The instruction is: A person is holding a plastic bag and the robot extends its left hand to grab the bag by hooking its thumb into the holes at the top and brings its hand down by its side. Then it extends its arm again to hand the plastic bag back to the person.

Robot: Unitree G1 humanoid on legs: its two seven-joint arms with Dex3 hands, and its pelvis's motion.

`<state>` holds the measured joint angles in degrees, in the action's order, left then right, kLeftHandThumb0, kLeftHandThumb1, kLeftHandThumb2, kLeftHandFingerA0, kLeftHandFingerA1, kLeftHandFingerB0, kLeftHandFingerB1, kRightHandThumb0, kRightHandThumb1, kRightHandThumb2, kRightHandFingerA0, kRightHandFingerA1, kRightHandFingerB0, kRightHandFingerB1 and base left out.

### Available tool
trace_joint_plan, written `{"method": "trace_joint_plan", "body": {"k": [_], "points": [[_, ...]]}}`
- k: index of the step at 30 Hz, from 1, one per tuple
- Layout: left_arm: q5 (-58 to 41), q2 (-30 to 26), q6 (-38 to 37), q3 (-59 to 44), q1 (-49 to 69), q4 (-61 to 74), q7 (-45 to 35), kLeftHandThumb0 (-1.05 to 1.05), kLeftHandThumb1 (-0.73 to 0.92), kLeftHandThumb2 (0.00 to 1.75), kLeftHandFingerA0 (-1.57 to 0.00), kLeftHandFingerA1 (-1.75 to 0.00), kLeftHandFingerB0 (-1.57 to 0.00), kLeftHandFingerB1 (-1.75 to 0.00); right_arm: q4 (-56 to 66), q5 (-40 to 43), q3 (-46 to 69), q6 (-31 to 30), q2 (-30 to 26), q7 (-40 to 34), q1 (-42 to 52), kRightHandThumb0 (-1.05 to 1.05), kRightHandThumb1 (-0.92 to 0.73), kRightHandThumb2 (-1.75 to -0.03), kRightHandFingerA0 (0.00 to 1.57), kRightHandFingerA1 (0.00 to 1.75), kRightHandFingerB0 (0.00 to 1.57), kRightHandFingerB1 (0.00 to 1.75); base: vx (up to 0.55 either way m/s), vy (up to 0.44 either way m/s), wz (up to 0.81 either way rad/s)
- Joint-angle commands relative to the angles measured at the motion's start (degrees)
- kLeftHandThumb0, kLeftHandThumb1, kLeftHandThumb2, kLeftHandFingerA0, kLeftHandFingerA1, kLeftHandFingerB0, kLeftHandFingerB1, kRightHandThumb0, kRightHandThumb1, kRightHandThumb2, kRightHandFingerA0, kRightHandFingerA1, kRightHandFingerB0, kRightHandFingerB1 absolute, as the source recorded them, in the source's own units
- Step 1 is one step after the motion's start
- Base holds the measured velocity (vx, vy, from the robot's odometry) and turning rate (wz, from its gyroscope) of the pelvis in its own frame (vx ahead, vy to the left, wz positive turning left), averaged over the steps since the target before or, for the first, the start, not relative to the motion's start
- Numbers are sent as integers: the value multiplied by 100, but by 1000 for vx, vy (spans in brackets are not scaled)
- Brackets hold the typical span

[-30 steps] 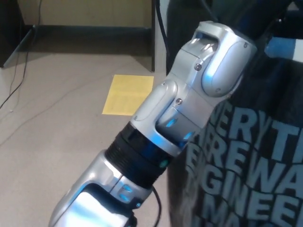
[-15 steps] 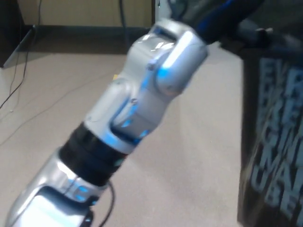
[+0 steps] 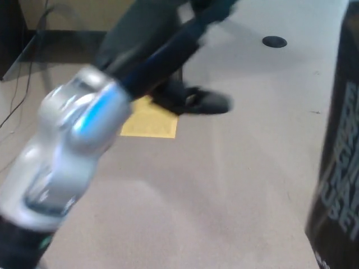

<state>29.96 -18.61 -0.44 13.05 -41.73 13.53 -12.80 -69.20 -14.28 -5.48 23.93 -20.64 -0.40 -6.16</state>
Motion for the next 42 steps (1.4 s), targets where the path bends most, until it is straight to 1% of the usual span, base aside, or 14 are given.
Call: {"method": "trace_joint_plan", "body": {"k": [1,2,3,5,6,9,10,17,23,29,30,36,37,42], "points": [[-1101,-410,-1393,-1544,2761,363,484,-74,46,84,-3,-25,-9,-18,-55,38,53,-31,-118,31,-42,-56,-60,-84,45,53,17,41,0,0,0],[-1190,-385,-1670,-1764,3329,226,595,-75,47,84,-4,-28,-10,-20,-73,-4,17,-46,-122,-4,-49,-57,-61,-84,46,53,17,41,0,0,0],[-1213,-351,-1746,-1877,3708,188,635,-72,44,83,-3,-31,-9,-21,-77,-39,-13,-41,-143,-15,-40,-48,-74,-62,52,42,22,29,0,0,0],[-1382,-313,-2153,-2040,4172,-165,701,-65,40,80,-2,-31,-8,-23,-50,-16,-3,-20,-156,29,-22,-47,-74,-62,52,42,22,29,0,0,0],[-1508,-336,-2520,-2185,4560,-660,737,-61,38,78,-2,-25,-5,-21,-41,-10,-1,-43,-154,41,-35,-55,-61,-83,46,53,16,40,0,0,0],[-1557,-284,-2810,-2417,5129,-1414,890,-61,35,74,-5,-25,-4,-24,-38,-1,6,-67,-146,37,-49,-54,-61,-83,47,53,16,40,0,0,0],[-1424,-323,-3016,-2472,5280,-1858,1096,-56,34,77,0,-28,-5,-26,-32,-20,-12,-74,-139,21,-45,-46,-75,-62,51,42,21,29,0,0,0],[-1069,-409,-3331,-2431,5777,-4162,1588,-61,39,78,-1,-31,-6,-24,-65,-92,-99,-38,-104,-55,129,-48,-75,-62,50,41,21,29,0,0,0],[-385,-602,-2602,-1914,5599,-5617,2097,-81,53,86,-4,-37,-11,-18,-75,-94,-131,-33,-84,-45,158,-47,-75,-62,50,41,21,29,0,0,0],[-553,-599,-2403,-1743,5296,-6633,1803,-33,45,99,-2,-49,0,-48,-85,-111,-163,-62,-74,-39,124,-46,-76,-62,49,41,21,29,0,0,0],[-602,-590,-2440,-1760,5301,-6600,1770,-60,52,78,-22,-45,-10,-37,-78,-94,-149,-41,-73,-44,147,-46,-75,-63,50,41,21,29,0,0,0],[-574,-753,-2237,-1296,4986,-7022,1163,-58,60,85,-34,-49,-18,-40,-67,-123,-182,-33,-93,-93,135,-48,-75,-63,50,41,20,29,0,0,0],[-671,-766,-2339,-1261,4934,-7152,1065,-50,73,61,-43,-40,-25,-30,-68,-104,-170,-37,-91,-55,134,-47,-76,-62,50,42,21,29,0,0,0],[-841,-814,-2339,-1197,4873,-7312,950,-54,74,62,-43,-40,-23,-29,-67,-72,-132,-76,-71,18,123,-46,-75,-63,50,41,20,29,0,0,0]]}}
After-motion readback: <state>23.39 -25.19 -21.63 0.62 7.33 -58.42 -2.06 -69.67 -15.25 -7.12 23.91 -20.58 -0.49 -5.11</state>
